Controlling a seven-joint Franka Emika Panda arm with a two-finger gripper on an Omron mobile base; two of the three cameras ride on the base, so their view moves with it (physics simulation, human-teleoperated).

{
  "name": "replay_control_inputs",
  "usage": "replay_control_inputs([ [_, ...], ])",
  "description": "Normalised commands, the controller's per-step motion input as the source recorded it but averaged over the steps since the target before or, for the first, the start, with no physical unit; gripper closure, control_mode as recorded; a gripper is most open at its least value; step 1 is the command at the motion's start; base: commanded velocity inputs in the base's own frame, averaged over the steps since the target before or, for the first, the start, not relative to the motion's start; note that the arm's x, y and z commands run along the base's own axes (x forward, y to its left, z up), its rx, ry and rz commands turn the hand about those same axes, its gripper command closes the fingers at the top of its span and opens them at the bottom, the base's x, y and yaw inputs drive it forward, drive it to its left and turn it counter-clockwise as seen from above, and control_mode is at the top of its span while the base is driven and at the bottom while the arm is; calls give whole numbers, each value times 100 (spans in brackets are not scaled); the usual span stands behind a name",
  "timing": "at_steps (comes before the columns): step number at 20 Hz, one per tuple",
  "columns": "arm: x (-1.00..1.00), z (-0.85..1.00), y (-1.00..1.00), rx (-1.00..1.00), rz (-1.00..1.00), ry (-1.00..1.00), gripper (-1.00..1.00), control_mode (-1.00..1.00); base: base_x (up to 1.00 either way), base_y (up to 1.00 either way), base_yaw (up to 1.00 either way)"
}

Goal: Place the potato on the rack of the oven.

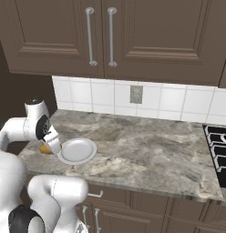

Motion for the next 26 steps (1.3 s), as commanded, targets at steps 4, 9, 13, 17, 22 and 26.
replay_control_inputs([
  [4,-100,22,56,-8,26,-6,100,-100,0,0,0],
  [9,-100,6,29,0,21,-12,100,-100,0,0,0],
  [13,-71,0,65,-2,22,-4,100,-100,0,0,0],
  [17,-37,-3,90,0,12,-4,100,-100,0,0,0],
  [22,-5,-39,100,-8,7,-10,100,-100,0,0,0],
  [26,0,-41,100,-12,21,-26,100,-100,0,0,0],
])
